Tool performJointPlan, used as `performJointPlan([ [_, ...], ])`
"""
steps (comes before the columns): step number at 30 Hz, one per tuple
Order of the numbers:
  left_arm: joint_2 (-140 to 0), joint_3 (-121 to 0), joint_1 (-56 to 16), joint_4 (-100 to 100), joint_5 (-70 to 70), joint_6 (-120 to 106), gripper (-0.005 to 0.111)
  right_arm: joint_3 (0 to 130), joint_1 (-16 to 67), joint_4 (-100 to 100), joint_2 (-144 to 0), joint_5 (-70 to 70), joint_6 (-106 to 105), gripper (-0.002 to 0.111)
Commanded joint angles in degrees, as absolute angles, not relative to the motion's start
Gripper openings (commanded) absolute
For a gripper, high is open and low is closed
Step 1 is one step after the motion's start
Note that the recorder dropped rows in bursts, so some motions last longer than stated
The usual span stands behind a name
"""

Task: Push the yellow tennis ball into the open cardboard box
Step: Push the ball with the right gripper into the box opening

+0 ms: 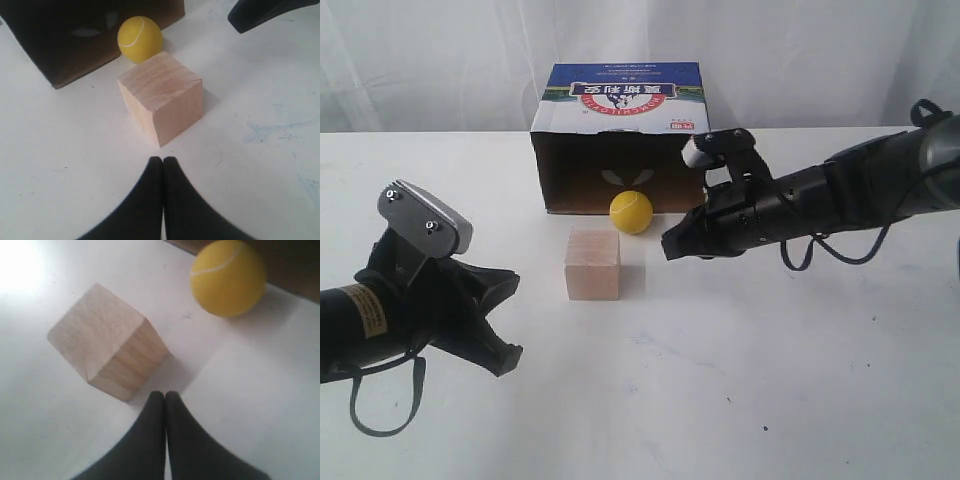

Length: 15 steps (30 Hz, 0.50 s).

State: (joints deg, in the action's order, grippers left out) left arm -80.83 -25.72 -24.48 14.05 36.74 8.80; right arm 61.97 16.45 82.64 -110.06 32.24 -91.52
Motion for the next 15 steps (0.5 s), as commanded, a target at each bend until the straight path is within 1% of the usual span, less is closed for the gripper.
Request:
performJointPlan([
  [1, -79.36, -25.15, -24.72, 11.65, 35.65, 7.53, 0.0, 67.71, 15.96, 82.77, -114.53, 38.8, -95.48, 0.0],
  [3, -78.86, -25.15, -24.72, 11.65, 34.78, 7.53, 0.0, 70.07, 15.96, 82.77, -116.47, 41.15, -96.32, 0.0],
  [11, -75.98, -25.15, -24.72, 11.65, 28.86, 7.53, 0.0, 75.19, 15.96, 83.26, -120.33, 42.88, -96.21, 0.0],
  [15, -74.99, -25.15, -24.72, 11.65, 28.77, 7.53, 0.0, 76.34, 15.96, 84.58, -121.46, 40.86, -96.21, 0.0],
])
